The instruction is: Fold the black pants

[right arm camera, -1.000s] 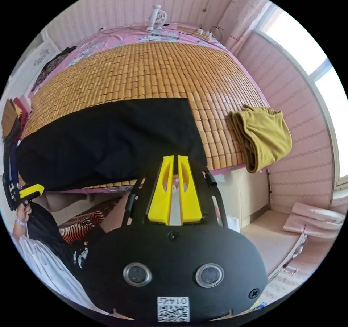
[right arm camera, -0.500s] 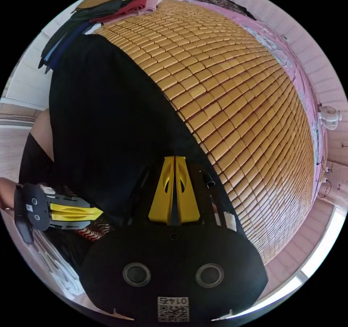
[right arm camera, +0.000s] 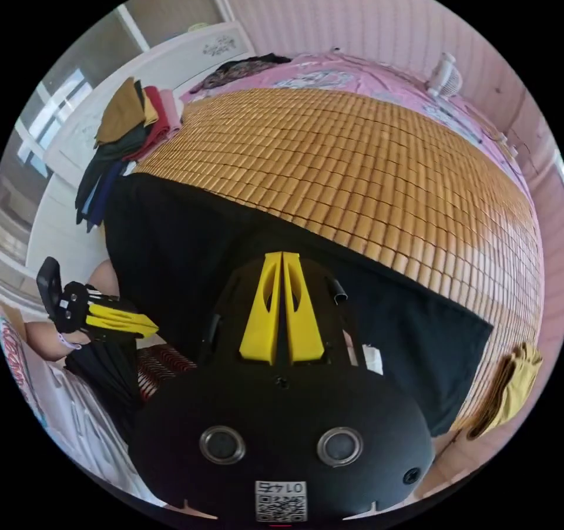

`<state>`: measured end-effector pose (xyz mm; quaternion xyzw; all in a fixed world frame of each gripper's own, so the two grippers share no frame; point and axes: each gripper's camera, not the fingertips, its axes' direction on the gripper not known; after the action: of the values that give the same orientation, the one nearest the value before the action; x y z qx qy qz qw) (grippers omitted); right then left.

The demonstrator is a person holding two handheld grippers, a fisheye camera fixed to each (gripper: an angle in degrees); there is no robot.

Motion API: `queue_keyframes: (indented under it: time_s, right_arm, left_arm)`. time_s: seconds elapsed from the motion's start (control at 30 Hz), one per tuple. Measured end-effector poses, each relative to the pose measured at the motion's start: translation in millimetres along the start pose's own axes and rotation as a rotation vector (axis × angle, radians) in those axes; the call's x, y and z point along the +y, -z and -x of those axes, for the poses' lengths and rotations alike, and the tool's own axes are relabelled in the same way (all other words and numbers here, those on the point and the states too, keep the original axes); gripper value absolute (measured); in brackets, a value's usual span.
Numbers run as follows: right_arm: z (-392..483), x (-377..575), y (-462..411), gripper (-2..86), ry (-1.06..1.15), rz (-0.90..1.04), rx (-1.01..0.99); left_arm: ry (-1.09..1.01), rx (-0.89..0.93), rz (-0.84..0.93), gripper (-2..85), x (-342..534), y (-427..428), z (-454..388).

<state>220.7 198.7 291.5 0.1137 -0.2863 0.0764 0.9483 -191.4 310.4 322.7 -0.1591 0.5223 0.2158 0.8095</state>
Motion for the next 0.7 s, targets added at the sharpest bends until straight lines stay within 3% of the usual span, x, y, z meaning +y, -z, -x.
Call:
queue_keyframes:
  time_s: [0.07, 0.17, 0.27, 0.37, 0.5, 0.57, 0.7]
  right_arm:
    - [-65.0, 71.8, 37.2, 0.2, -0.214, -0.083, 0.233]
    - [-143.1, 155.6, 76.0, 6.1, -0.567, -0.081, 0.404]
    - [-201.3, 228.6, 98.9, 13.0, -0.873, -0.15, 0.254]
    - [-234.8, 275.4, 99.3, 13.5, -1.058, -0.225, 0.143]
    - [-261.4, 302.0, 90.5, 10.8, -1.175, -0.279, 0.009]
    - [-270.7, 321.9, 91.8, 4.6, -1.256, -0.288, 0.019]
    - [-275.1, 348.0, 96.5, 1.8, -1.25, -0.36, -0.062]
  left_arm:
    - [0.047, -0.036, -0.024, -1.0, 1.2, 11.8, 16.6]
    - [0.131, -0.098, -0.033, -1.0, 0.5, 24.2, 44.2]
    - [0.203, -0.115, -0.046, -1.0, -1.3, 32.1, 65.1]
    - [0.259, -0.133, -0.038, -1.0, -2.8, 30.5, 78.1]
    - [0.305, -0.145, 0.043, -1.0, -5.8, 19.7, 88.6]
    - [0.314, -0.097, 0.084, -1.0, -6.8, 13.8, 95.0]
    - [0.306, -0.087, 0.089, -1.0, -9.0, 17.4, 100.8]
